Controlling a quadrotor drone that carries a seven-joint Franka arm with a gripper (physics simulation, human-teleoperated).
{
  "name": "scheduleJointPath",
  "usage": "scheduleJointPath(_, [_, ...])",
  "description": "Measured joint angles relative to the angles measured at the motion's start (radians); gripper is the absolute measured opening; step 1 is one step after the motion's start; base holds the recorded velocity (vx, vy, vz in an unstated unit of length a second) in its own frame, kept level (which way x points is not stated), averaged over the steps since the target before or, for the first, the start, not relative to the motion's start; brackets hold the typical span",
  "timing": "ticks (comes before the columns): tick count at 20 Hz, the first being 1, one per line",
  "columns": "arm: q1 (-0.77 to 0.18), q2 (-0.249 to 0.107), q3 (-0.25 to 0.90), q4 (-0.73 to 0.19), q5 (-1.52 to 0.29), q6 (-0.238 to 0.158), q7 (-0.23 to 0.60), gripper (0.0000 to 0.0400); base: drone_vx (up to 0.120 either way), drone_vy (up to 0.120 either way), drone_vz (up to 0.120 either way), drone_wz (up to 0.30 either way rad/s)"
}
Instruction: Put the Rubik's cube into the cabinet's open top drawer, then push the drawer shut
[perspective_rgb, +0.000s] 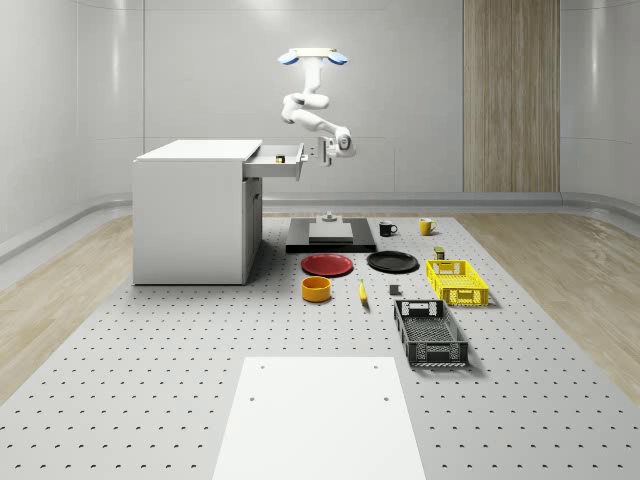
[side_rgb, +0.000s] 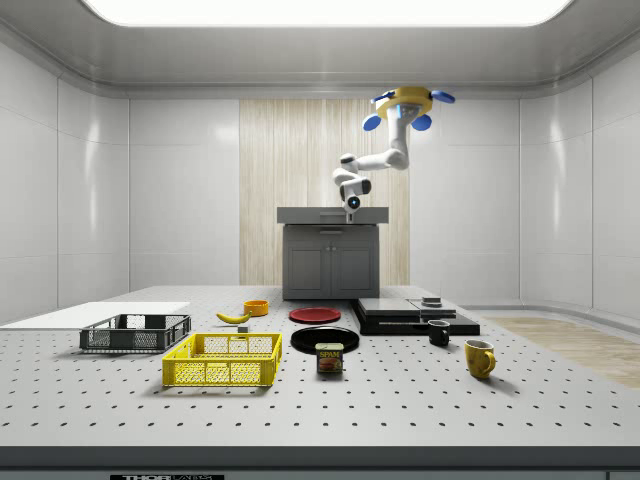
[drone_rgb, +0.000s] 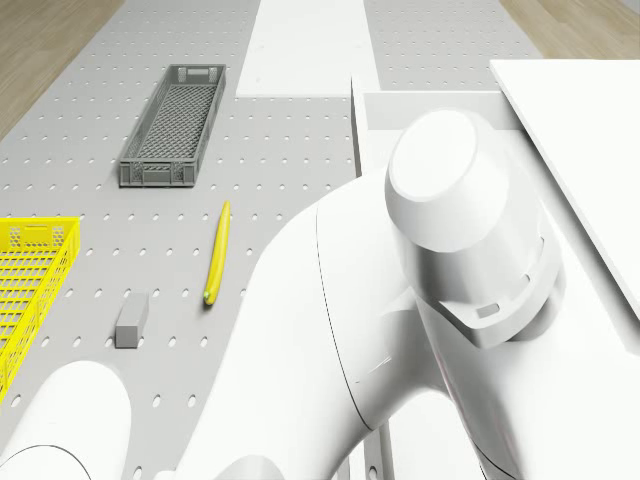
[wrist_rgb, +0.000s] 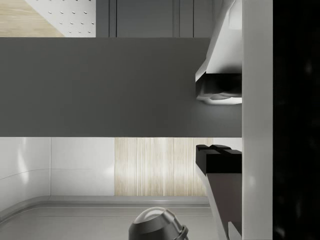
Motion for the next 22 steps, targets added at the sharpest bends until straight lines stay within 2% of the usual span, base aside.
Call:
scheduleJointPath(7, [-0.002,-0.003,-0.002,0.001,0.003,0.002,0.001,0.0108,0.000,0.000,0.000,0.000])
scheduleJointPath(10, [-0.003,-0.004,-0.002,0.001,0.003,0.003,0.001,0.0107,0.000,0.000,-0.120,0.000])
scheduleJointPath(14, [-0.004,-0.005,-0.003,0.001,0.004,0.004,0.001,0.0106,0.000,0.000,-0.030,0.000])
scheduleJointPath(18, [-0.005,-0.006,-0.003,0.001,0.005,0.005,0.001,0.0105,0.000,-0.110,0.000,0.000])
scheduleJointPath(22, [-0.005,-0.006,-0.003,0.001,0.006,0.006,0.001,0.0105,0.000,0.000,0.000,0.000])
